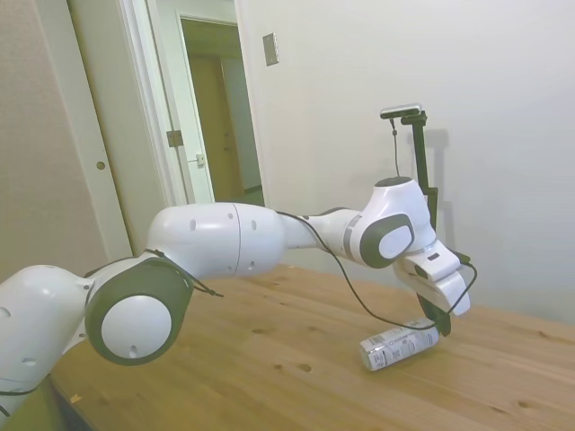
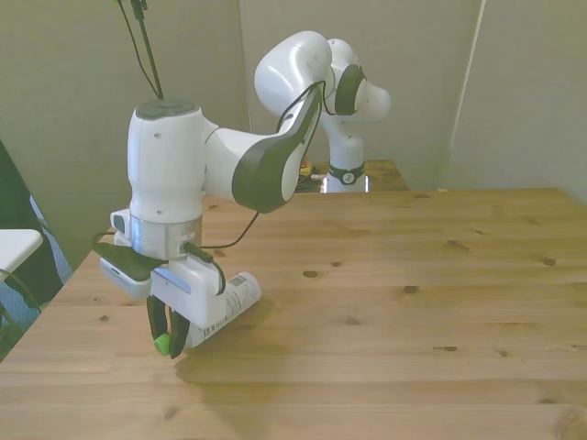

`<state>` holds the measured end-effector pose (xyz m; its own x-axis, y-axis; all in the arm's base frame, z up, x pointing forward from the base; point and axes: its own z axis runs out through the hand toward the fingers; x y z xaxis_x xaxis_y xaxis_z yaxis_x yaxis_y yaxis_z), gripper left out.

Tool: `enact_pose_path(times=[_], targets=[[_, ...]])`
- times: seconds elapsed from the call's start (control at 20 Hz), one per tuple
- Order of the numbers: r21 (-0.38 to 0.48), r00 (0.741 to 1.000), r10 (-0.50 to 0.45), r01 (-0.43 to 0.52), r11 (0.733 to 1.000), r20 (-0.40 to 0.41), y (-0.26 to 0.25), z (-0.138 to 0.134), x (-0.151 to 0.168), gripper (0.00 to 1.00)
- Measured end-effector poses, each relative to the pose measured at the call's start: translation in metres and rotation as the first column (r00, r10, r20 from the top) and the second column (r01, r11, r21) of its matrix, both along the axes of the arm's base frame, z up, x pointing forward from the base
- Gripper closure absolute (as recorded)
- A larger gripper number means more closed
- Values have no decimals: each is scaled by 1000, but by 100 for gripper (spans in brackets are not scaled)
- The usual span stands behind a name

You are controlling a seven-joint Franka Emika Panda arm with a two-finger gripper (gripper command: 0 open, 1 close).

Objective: Stand the water bottle

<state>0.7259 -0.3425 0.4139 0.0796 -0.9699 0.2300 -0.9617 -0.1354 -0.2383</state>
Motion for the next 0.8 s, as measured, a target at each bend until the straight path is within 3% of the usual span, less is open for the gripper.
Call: enact_pose_path(times=[0.3,0.55,0.65,0.7,0.8], targets=[[-6,992,-42,43,999,119,25,81,-9,100],[-117,948,-117,158,981,297,65,144,-23,100],[-174,931,-120,189,966,344,91,156,-28,100],[-189,940,-105,173,967,324,120,150,-41,100],[-215,935,-98,179,960,340,124,142,-51,100]])
